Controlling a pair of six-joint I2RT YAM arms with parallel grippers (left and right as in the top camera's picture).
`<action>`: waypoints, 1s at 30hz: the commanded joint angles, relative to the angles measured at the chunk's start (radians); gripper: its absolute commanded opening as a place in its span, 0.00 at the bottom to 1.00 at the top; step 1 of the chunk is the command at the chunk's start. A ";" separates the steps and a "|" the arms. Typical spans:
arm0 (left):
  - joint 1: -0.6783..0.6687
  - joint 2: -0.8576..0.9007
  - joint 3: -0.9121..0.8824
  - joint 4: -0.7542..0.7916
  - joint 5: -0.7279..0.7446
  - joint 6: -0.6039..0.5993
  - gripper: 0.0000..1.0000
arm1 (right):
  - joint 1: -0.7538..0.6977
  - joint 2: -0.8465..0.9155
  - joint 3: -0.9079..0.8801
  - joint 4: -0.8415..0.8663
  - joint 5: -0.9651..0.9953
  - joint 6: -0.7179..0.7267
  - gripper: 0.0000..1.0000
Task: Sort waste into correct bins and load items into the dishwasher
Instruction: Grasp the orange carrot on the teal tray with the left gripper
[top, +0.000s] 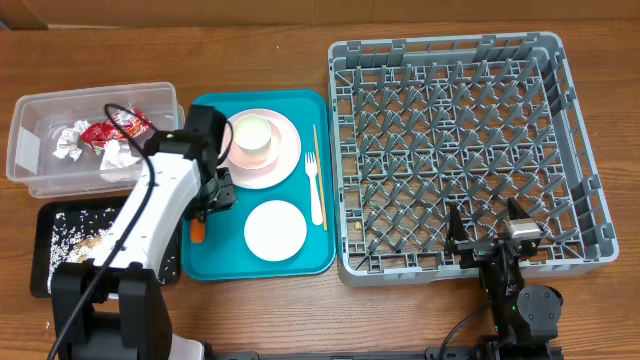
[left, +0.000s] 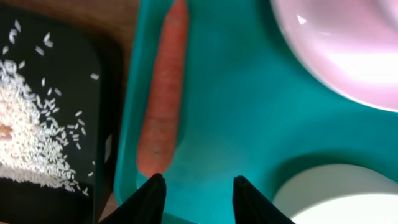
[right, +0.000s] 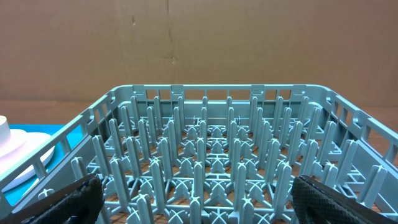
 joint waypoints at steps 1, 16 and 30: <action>0.037 -0.013 -0.030 0.030 -0.016 -0.043 0.37 | -0.002 -0.008 -0.010 0.008 -0.002 -0.003 1.00; 0.047 -0.013 -0.198 0.178 -0.092 -0.077 0.37 | -0.002 -0.008 -0.010 0.008 -0.002 -0.003 1.00; 0.046 -0.013 -0.284 0.265 -0.129 -0.072 0.38 | -0.002 -0.008 -0.010 0.008 -0.002 -0.003 1.00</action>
